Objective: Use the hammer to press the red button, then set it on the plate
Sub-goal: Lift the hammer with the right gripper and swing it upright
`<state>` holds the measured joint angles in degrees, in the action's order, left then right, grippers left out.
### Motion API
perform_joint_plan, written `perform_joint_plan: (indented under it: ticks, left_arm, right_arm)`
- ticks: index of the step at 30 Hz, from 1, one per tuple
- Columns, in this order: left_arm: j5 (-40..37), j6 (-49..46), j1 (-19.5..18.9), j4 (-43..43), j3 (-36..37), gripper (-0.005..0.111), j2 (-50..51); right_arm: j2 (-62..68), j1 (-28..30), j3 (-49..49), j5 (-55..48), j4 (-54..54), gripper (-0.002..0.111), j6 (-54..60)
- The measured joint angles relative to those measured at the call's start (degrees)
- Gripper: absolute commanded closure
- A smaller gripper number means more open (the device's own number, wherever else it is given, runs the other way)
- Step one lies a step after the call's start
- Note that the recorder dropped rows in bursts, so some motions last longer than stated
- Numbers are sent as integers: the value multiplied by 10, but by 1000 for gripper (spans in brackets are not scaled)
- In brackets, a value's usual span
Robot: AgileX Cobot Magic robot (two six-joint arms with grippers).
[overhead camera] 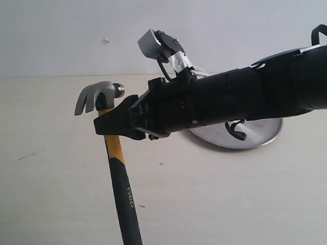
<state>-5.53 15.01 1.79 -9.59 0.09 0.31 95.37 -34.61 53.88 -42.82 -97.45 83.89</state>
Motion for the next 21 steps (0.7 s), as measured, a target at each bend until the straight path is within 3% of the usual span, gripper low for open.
perform_joint_plan:
  ticks: [13,21]
  left_arm:
    - [0,0,0,0,0,107,0]
    - [0,0,0,0,0,107,0]
  right_arm:
    - [0,0,0,11,3,108,-79]
    - [0,0,16,97,137,108,-244]
